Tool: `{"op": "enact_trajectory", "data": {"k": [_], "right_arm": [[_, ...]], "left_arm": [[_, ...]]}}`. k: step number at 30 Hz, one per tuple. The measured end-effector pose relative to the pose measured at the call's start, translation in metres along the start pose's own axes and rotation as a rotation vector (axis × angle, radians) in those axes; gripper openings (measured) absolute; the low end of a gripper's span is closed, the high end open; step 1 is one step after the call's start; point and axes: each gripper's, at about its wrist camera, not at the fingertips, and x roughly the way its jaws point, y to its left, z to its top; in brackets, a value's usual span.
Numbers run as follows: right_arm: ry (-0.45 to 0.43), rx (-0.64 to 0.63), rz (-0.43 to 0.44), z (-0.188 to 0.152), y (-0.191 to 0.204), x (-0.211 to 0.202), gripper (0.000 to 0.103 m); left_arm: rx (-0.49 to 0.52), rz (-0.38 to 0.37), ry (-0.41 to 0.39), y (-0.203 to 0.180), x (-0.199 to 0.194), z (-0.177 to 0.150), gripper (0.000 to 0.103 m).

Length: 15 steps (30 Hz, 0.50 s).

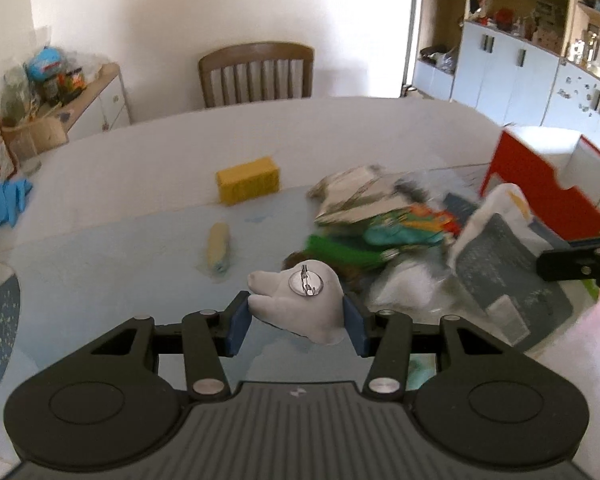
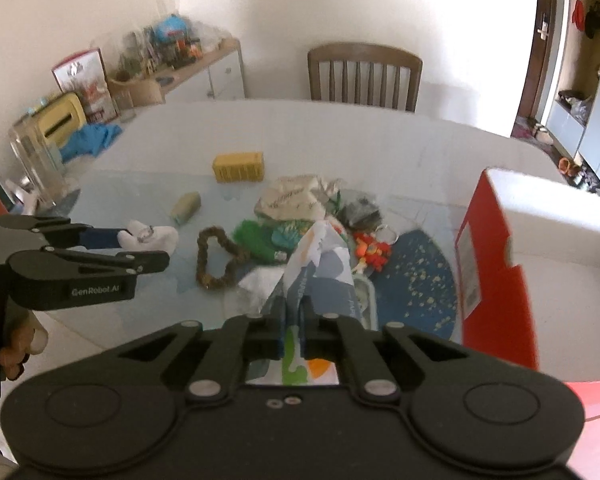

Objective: Organize objects
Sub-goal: 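Carry both items into the red shoebox and open both tools to release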

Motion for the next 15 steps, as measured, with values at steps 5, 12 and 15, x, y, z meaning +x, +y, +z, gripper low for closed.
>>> {"op": "enact_trajectory", "data": {"k": [5, 12, 15], "right_arm": [[-0.054, 0.006, 0.028, 0.007, -0.022, -0.025, 0.004], [-0.107, 0.000, 0.031, 0.012, -0.063, -0.056, 0.004], [-0.121, 0.009, 0.023, 0.012, -0.085, -0.066, 0.004]], "left_arm": [[0.018, -0.017, -0.022, -0.033, -0.020, 0.016, 0.049], [0.045, -0.053, -0.047, -0.090, -0.035, 0.039, 0.049], [0.057, -0.077, -0.053, -0.116, -0.036, 0.051, 0.049]]}}
